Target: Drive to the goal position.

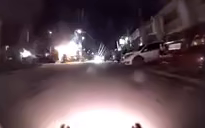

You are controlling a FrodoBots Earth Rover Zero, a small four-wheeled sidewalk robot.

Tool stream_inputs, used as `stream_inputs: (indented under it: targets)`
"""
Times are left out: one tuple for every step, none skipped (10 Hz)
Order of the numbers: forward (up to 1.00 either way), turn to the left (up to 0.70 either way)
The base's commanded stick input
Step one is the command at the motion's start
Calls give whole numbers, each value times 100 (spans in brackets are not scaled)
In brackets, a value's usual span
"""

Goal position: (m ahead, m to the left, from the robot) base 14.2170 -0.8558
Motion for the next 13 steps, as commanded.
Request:
stream_inputs:
  targets:
    - [70,0]
    - [70,0]
    - [70,0]
    - [70,0]
    - [70,-5]
    - [70,-23]
    - [70,-18]
    - [70,-2]
    - [70,0]
    - [70,0]
    - [70,0]
    - [70,0]
    - [70,0]
